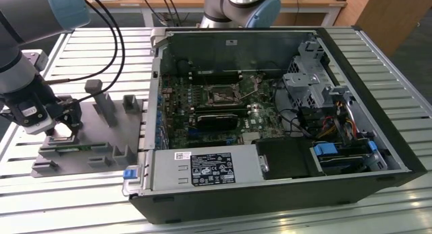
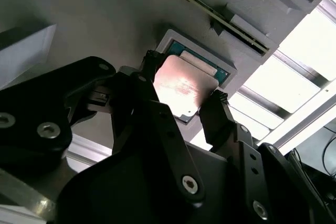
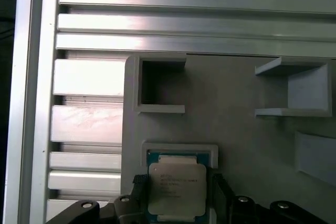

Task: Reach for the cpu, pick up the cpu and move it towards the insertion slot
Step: 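Pick up the cpu and move it towards the insertion slot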

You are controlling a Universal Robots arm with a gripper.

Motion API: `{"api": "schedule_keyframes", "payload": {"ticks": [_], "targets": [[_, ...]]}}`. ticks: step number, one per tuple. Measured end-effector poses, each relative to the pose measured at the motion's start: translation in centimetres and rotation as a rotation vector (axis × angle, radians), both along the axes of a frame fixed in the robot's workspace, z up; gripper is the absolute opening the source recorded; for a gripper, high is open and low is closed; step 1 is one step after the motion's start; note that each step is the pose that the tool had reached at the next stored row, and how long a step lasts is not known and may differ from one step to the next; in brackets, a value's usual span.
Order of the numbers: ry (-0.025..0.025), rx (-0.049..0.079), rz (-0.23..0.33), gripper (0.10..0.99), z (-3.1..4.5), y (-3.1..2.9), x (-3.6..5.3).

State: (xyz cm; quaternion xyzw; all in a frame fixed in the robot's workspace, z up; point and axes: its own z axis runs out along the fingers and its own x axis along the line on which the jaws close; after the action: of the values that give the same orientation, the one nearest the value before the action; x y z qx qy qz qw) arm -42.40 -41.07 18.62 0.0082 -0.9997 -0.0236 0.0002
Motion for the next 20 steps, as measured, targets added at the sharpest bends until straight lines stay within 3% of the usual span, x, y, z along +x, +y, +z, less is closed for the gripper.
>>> {"api": "schedule_keyframes", "payload": {"ticks": [9,11,12,16,20], "targets": [[0.0001,0.003,0.0,0.608,-0.11,0.09,-0.17],[0.0002,0.003,0.0,0.592,-0.1,0.09,-0.18],[0.0001,0.003,0.0,0.533,-0.11,0.09,-0.18],[-0.0001,0.004,0.0,0.533,-0.11,0.09,-0.18],[0.0,0.005,0.0,0.533,0.37,0.1,-0.19]]}}
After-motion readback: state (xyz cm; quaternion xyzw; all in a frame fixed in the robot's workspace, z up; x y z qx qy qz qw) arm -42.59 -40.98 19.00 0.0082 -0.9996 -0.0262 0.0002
